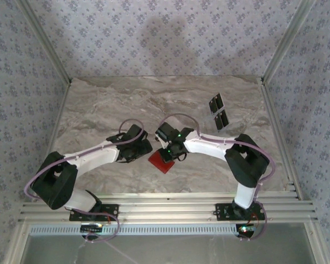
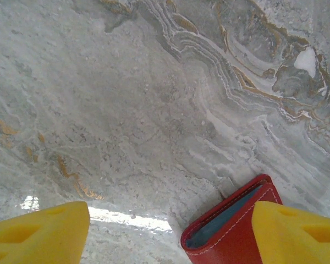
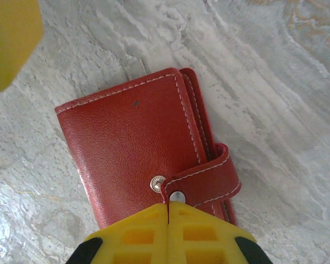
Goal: Put the credit cards into the card holder
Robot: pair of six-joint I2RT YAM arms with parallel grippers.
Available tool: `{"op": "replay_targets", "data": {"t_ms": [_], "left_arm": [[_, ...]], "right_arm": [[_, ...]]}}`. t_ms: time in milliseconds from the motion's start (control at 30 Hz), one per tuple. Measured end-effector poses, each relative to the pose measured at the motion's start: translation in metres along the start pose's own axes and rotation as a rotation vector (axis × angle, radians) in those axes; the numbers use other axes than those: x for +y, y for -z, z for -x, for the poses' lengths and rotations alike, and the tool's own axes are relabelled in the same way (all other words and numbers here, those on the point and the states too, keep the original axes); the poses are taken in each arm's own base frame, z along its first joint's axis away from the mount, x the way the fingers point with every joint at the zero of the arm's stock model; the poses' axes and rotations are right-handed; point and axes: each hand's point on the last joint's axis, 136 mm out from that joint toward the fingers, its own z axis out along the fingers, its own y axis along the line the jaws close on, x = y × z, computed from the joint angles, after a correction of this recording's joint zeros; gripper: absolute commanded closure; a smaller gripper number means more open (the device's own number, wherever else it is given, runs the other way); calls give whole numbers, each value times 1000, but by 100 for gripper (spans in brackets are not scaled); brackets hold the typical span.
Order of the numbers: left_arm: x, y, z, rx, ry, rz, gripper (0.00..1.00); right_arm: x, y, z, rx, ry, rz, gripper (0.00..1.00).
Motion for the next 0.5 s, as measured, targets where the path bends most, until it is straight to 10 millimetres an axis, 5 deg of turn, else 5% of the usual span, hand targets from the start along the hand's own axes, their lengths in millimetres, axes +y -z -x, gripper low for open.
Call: {"op": "replay_targets", "data": {"t_ms": [500], "left_arm": [[3, -21, -23, 49, -48, -1, 35]], "right_arm": [[5, 1, 8, -12, 10, 16, 100]]}}
